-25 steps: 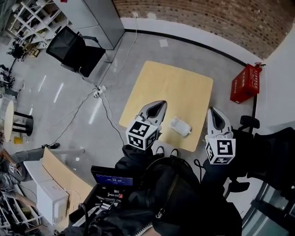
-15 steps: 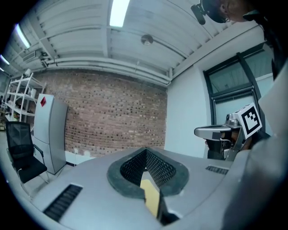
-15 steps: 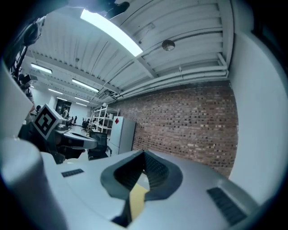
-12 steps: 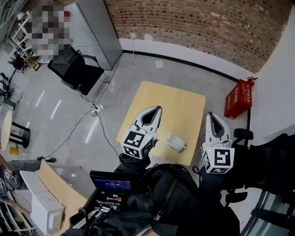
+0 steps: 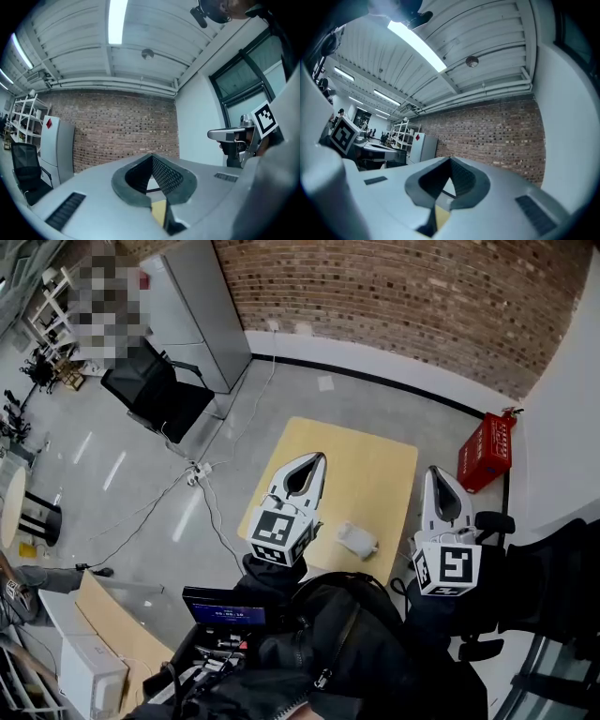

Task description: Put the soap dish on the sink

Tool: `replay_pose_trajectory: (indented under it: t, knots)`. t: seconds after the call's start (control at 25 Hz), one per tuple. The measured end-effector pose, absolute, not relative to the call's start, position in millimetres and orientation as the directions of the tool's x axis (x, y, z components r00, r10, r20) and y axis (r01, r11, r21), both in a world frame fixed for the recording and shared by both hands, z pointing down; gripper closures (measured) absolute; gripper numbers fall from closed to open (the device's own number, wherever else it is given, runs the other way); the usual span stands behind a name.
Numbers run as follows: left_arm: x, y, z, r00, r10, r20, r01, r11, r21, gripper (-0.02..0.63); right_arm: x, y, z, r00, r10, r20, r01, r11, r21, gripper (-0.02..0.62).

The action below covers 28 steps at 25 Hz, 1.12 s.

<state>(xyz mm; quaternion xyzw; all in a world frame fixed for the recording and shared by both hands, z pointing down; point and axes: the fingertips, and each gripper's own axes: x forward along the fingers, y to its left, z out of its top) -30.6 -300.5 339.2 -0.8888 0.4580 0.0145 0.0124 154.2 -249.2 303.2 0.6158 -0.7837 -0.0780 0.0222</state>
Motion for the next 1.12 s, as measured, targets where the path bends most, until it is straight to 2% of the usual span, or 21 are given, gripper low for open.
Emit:
replay_pose_trajectory:
  t: [1.12]
  knots:
    - [-27.5, -312.8, 347.8, 0.589, -0.808, -0.025, -0.808, -0.589, 0.006, 0.604, 155.8, -258.9, 310.8, -0.226, -0.973, -0.054, -0.966, 0.216, 0.139, 0.589]
